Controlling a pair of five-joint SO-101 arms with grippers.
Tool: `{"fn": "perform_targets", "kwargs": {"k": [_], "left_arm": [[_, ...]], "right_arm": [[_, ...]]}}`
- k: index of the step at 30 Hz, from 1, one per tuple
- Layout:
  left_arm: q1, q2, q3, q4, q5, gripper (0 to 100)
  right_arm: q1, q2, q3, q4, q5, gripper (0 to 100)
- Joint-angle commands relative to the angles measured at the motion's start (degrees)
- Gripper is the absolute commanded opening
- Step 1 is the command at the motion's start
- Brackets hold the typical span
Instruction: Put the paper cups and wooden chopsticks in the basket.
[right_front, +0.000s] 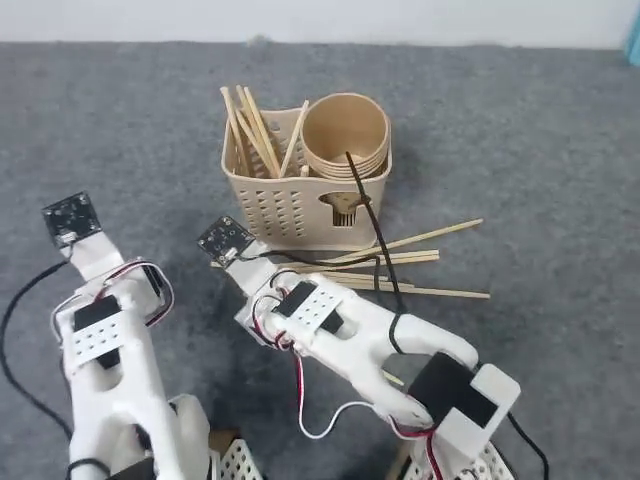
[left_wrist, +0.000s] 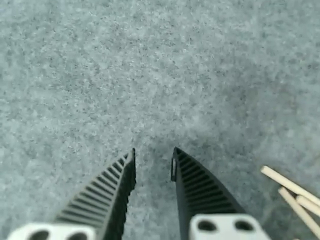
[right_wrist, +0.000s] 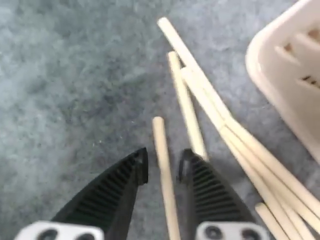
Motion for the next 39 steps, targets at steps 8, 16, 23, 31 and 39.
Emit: {"fn": "perform_targets", "kwargs": {"k": [8,16,23,31,39], "left_arm": [[-0.44,0.18,-2.33,-1.67,0.18,12],[-2.11,0.35,-1.98,-3.60,0.09,12],[-2.11,0.62,-1.98,-3.60,0.00,12],[-2.29,0.62,-1.89,-3.16,-0.09,12],[-2.29,0.26,-1.98,-1.32,-0.18,12]], "right_arm": [[-0.84,0.13,-1.41,0.92,-0.26,0.8],[-2.07,-0.84,-1.32,3.91,-0.26,0.8],[-7.34,-9.89,-1.23,15.87,-0.26,0.8],[-7.52,-18.77,-1.23,26.77,-0.26,0.8],[-5.85,-30.99,0.62,37.49,4.48,0.8]]}}
